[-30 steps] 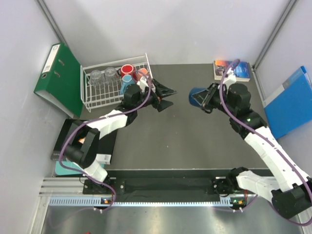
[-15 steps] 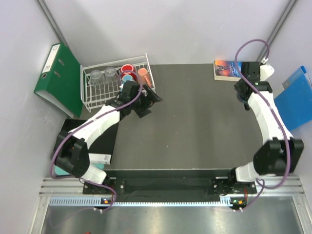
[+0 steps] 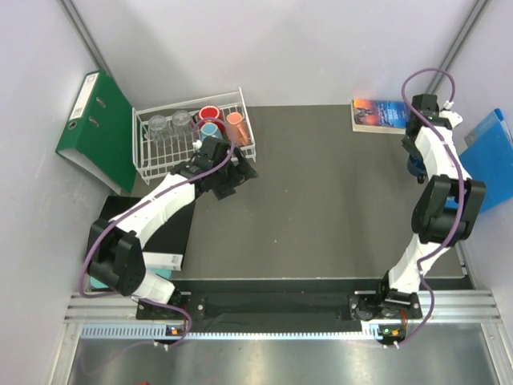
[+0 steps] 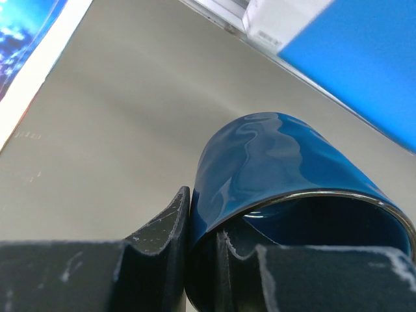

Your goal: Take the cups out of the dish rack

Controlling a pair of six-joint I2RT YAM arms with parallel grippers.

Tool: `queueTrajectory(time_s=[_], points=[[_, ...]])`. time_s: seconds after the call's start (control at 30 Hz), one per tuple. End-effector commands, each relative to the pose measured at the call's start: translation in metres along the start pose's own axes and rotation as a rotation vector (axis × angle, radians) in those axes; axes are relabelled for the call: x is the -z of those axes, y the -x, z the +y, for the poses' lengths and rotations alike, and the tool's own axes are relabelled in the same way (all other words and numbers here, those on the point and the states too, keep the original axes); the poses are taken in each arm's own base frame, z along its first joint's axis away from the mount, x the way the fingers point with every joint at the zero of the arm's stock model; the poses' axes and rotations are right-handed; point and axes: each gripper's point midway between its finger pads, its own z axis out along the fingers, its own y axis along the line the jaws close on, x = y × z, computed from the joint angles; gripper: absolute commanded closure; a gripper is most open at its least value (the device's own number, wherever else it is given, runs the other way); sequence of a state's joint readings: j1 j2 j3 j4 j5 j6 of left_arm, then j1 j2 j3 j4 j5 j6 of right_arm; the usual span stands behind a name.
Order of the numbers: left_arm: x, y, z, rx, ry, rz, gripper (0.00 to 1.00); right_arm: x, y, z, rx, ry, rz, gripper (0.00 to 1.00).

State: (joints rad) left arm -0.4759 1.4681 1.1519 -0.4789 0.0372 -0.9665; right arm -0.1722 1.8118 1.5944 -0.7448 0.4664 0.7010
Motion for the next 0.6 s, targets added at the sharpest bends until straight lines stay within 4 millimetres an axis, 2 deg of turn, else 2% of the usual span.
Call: queueTrajectory(time_s=[0.0, 0.17, 0.23, 0.37, 0.4, 0.47, 0.5, 0.57], points=[[0.000, 0.000, -0.004, -0.079, -0.007, 0.022, 0.01, -0.021, 0.021, -0.002, -0.007, -0.037, -0.036, 1.00], [-0.008, -0.003, -0.001, -0.103, 0.011, 0.048, 0.01, -0.049, 0.011, 0.003, 0.008, -0.033, 0.013, 1.00], [-0.013, -0.006, 0.008, -0.114, 0.050, 0.067, 0.01, -0.056, 0.012, 0.005, 0.014, -0.040, 0.015, 1.00], [-0.017, -0.004, 0.005, -0.131, 0.060, 0.084, 0.01, -0.072, 0.013, 0.007, -0.014, -0.030, 0.045, 1.00], [-0.019, -0.005, 0.005, -0.134, 0.062, 0.088, 0.01, -0.074, 0.021, 0.008, -0.029, -0.022, 0.041, 1.00], [-0.019, -0.003, 0.003, -0.139, 0.057, 0.085, 0.01, -0.082, 0.020, 0.011, -0.021, -0.021, 0.057, 1.00], [-0.020, -0.003, 0.004, -0.139, 0.062, 0.084, 0.01, -0.084, 0.027, 0.013, -0.026, -0.017, 0.048, 1.00], [-0.021, -0.002, 0.004, -0.136, 0.066, 0.078, 0.01, -0.090, 0.022, 0.015, -0.023, -0.012, 0.070, 1.00]])
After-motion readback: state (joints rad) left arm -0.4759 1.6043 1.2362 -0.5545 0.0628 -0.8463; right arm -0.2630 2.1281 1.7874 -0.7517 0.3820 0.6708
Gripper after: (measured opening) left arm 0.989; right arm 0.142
